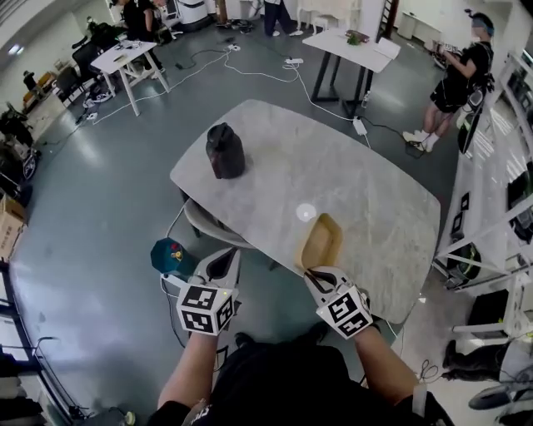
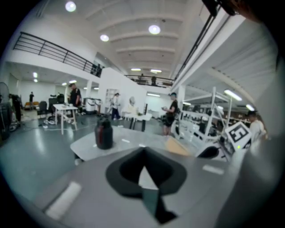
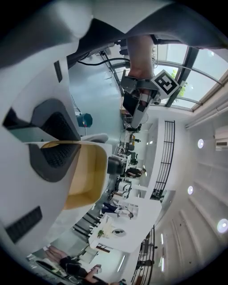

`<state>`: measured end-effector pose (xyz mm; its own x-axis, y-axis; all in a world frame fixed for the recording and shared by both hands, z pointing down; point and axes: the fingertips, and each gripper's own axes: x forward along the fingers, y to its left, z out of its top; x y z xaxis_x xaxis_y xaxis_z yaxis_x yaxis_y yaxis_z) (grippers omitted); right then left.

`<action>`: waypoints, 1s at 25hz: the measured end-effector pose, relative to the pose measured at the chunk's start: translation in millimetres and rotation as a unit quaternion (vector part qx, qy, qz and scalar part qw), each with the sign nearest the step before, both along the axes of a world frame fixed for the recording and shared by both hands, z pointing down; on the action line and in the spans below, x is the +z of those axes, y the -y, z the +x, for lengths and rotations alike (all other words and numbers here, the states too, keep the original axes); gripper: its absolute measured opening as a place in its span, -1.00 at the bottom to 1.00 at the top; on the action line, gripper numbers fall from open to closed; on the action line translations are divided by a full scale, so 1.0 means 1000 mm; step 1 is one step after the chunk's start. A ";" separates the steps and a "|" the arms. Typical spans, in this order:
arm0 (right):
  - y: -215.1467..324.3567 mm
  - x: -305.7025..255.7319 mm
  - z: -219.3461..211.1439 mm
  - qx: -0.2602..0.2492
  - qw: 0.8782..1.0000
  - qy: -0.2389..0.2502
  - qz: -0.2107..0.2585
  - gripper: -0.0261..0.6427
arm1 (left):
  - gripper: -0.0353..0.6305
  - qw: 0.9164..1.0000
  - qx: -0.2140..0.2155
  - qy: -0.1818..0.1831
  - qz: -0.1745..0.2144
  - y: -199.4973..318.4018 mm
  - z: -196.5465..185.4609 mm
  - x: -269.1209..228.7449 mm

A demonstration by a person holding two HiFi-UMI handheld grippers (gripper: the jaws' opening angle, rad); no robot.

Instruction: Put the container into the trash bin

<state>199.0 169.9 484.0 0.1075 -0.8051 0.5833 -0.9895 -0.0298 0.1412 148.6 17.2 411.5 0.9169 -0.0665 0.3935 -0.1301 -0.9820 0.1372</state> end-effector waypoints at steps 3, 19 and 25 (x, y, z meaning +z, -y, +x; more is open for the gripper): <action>0.048 -0.004 -0.037 -0.037 0.999 0.000 0.003 -0.89 | -0.87 0.999 -0.041 -0.007 0.013 0.052 -0.046 -0.004; 0.241 -0.022 -0.144 -0.226 0.974 0.010 0.030 -0.89 | -0.87 0.967 -0.254 -0.019 0.008 0.209 -0.227 0.002; 0.291 -0.011 -0.145 -0.299 0.953 0.043 0.031 -0.89 | -0.87 0.944 -0.330 -0.011 -0.007 0.238 -0.240 0.007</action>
